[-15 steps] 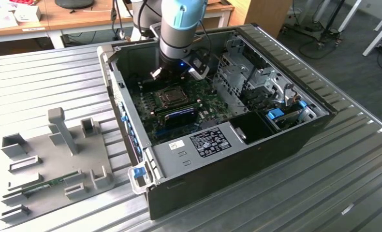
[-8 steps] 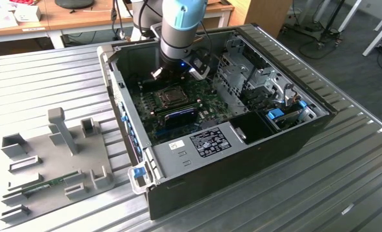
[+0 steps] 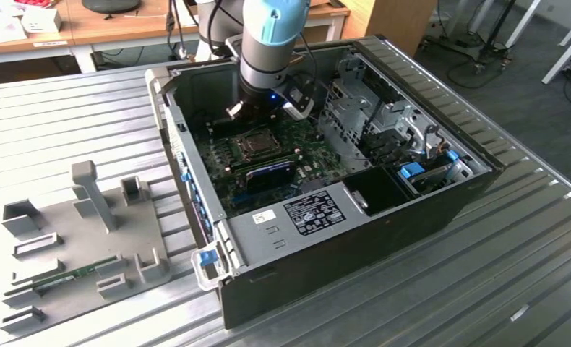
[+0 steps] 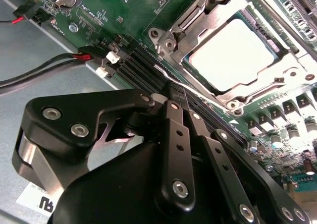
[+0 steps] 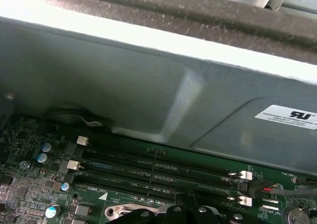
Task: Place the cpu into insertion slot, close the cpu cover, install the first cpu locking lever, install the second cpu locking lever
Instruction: 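Install the first cpu locking lever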
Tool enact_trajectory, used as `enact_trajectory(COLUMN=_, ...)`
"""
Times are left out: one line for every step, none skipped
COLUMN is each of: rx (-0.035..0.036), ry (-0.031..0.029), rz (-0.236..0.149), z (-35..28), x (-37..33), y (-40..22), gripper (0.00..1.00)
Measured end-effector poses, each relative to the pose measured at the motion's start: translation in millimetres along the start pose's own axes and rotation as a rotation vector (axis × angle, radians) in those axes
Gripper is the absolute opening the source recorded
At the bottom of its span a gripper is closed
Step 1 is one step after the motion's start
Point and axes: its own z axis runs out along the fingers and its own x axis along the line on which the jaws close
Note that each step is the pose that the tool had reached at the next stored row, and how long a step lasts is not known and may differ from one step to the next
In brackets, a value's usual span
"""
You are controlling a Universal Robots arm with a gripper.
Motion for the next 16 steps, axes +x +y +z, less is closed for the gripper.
enact_trajectory(rx=0.0001, ry=0.0001, rz=0.000, z=0.1, x=0.0, y=-0.1, gripper=0.10)
enact_trajectory(rx=0.0002, ry=0.0001, rz=0.000, z=0.1, x=0.0, y=-0.1, gripper=0.10)
enact_trajectory(rx=0.0002, ry=0.0001, rz=0.000, z=0.1, x=0.0, y=-0.1, gripper=0.10)
enact_trajectory(rx=0.0002, ry=0.0001, rz=0.000, z=0.1, x=0.0, y=-0.1, gripper=0.10)
enact_trajectory(rx=0.0000, ry=0.0001, rz=0.000, z=0.2, x=0.0, y=-0.1, gripper=0.10)
enact_trajectory(rx=0.0001, ry=0.0001, rz=0.000, z=0.2, x=0.0, y=-0.1, gripper=0.10)
enact_trajectory(rx=0.0001, ry=0.0001, rz=0.000, z=0.2, x=0.0, y=-0.1, gripper=0.10)
enact_trajectory(rx=0.0001, ry=0.0000, rz=0.000, z=0.2, x=0.0, y=-0.1, gripper=0.10)
enact_trajectory(rx=-0.0001, ry=0.0000, rz=0.000, z=0.2, x=0.0, y=-0.1, gripper=0.10)
enact_trajectory(rx=0.0000, ry=0.0000, rz=0.000, z=-0.2, x=-0.1, y=0.1, gripper=0.10)
enact_trajectory(rx=0.0000, ry=0.0001, rz=0.000, z=-1.1, x=-0.2, y=0.4, gripper=0.10)
enact_trajectory(rx=0.0000, ry=0.0000, rz=0.000, z=-2.1, x=-0.4, y=0.8, gripper=0.10)
enact_trajectory(rx=0.0000, ry=0.0000, rz=0.000, z=-3.2, x=-0.6, y=1.1, gripper=0.10)
enact_trajectory(rx=0.0000, ry=0.0000, rz=0.000, z=-3.9, x=-0.7, y=1.4, gripper=0.10)
enact_trajectory(rx=0.0000, ry=0.0000, rz=0.000, z=-4.4, x=-0.8, y=1.6, gripper=0.10)
enact_trajectory(rx=0.0000, ry=0.0000, rz=0.000, z=-5.0, x=-0.9, y=1.8, gripper=0.10)
